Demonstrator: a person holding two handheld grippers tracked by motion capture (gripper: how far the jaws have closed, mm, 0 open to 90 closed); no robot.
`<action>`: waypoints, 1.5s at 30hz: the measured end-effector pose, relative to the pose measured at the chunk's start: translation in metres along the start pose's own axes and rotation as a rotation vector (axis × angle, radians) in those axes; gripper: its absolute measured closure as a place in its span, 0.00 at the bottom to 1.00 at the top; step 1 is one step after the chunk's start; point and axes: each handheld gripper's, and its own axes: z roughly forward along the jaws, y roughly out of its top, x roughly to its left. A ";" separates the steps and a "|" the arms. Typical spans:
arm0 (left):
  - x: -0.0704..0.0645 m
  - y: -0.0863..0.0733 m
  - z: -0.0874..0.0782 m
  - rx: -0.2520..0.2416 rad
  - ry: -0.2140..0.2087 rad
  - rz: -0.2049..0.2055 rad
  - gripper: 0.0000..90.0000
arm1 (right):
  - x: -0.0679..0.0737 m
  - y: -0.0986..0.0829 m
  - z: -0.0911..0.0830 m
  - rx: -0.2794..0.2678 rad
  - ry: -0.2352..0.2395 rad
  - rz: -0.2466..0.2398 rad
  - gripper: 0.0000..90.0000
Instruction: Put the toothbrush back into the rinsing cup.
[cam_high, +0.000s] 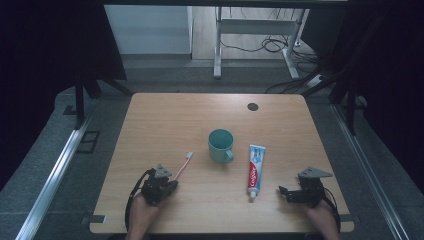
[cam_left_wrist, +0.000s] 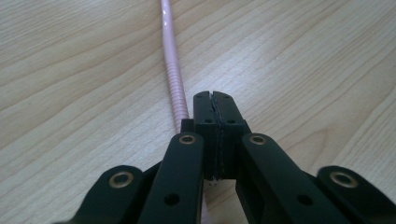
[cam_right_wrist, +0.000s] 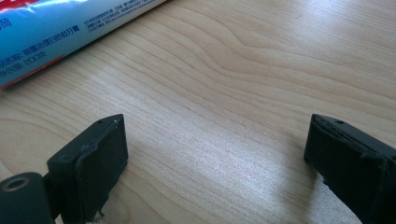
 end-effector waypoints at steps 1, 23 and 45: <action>0.001 0.000 0.000 0.001 0.003 0.004 0.99 | 0.000 0.000 0.000 0.000 0.000 0.000 0.06; 0.003 0.004 -0.013 -0.046 0.030 -0.001 0.83 | 0.000 0.000 0.000 0.000 0.000 0.000 0.06; 0.024 0.024 -0.005 0.144 0.022 -0.044 0.60 | 0.000 0.000 0.000 0.002 -0.001 -0.001 0.06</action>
